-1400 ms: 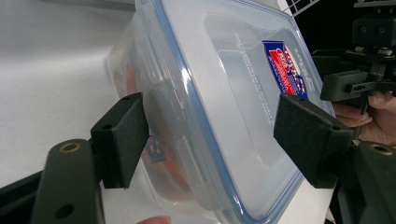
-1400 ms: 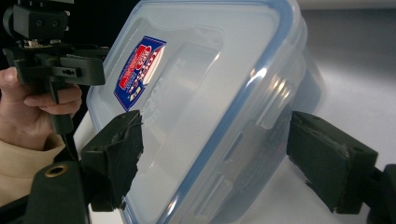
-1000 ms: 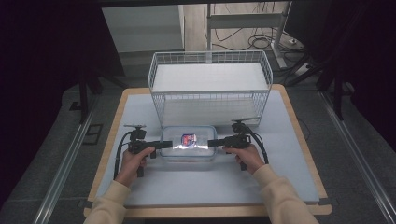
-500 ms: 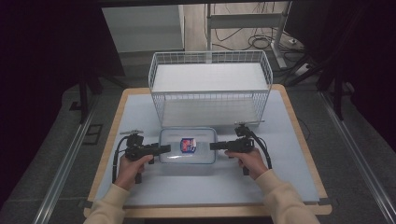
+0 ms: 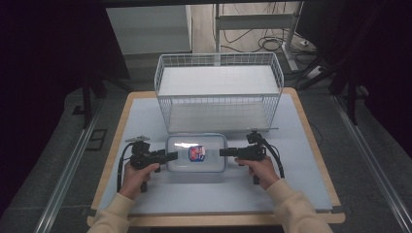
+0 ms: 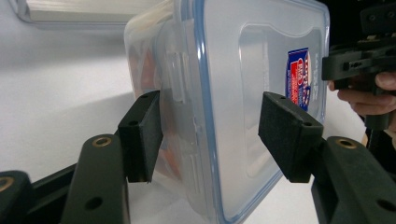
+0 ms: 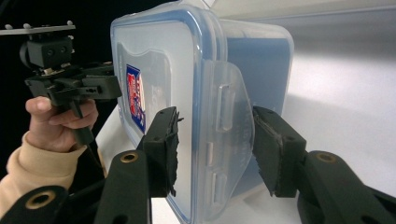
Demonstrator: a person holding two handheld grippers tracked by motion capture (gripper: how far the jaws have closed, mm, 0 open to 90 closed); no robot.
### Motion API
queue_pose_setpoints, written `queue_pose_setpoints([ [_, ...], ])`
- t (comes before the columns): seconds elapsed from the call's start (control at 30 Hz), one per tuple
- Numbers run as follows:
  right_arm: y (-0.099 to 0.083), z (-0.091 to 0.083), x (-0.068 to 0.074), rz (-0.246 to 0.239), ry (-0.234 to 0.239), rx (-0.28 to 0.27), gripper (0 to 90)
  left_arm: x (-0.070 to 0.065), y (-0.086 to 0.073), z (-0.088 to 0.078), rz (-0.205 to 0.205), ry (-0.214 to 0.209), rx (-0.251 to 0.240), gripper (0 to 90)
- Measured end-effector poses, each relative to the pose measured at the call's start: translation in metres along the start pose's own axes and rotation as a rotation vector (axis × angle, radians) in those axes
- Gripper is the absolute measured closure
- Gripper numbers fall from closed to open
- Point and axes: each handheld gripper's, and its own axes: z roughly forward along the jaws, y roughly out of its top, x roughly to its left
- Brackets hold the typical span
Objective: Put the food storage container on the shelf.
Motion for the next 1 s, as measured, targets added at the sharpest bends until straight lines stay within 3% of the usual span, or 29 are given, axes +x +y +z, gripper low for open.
queue_pose_setpoints([
  [0.17,0.000,-0.007,0.000,-0.003,-0.010,-0.017,52.7,-0.004,0.001,0.004,-0.006,-0.013,0.004,42.0],
  [0.6,0.007,-0.031,0.010,-0.055,-0.024,-0.051,52.9,-0.021,0.014,0.003,0.032,-0.041,-0.022,43.3],
  [1.0,0.021,-0.057,0.026,-0.112,-0.031,-0.100,53.0,-0.043,0.038,-0.003,0.083,-0.053,-0.059,43.5],
])
